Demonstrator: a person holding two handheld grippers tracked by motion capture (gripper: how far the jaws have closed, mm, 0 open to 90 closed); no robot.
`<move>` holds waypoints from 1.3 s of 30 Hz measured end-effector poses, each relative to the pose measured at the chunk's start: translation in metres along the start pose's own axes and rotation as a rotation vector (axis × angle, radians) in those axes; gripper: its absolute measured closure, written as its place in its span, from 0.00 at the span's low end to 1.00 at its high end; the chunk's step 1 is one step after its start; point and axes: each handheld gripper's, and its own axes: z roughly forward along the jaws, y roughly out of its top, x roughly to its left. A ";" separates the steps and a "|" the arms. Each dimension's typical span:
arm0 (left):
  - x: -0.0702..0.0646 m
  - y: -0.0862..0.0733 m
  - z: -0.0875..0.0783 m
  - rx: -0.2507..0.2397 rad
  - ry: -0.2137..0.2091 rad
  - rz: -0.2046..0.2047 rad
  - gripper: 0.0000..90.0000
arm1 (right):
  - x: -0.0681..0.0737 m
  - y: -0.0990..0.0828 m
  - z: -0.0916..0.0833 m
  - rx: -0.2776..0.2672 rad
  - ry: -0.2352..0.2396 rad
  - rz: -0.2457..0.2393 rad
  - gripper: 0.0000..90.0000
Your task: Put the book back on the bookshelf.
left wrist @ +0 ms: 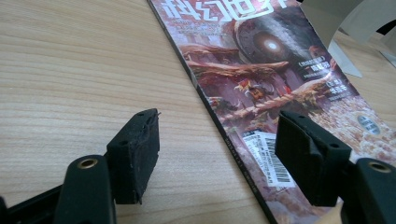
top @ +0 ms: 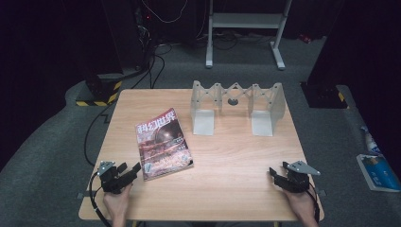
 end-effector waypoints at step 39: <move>-0.034 0.031 0.055 0.118 0.102 0.077 0.35 | 0.004 0.000 -0.002 0.000 -0.001 -0.036 0.44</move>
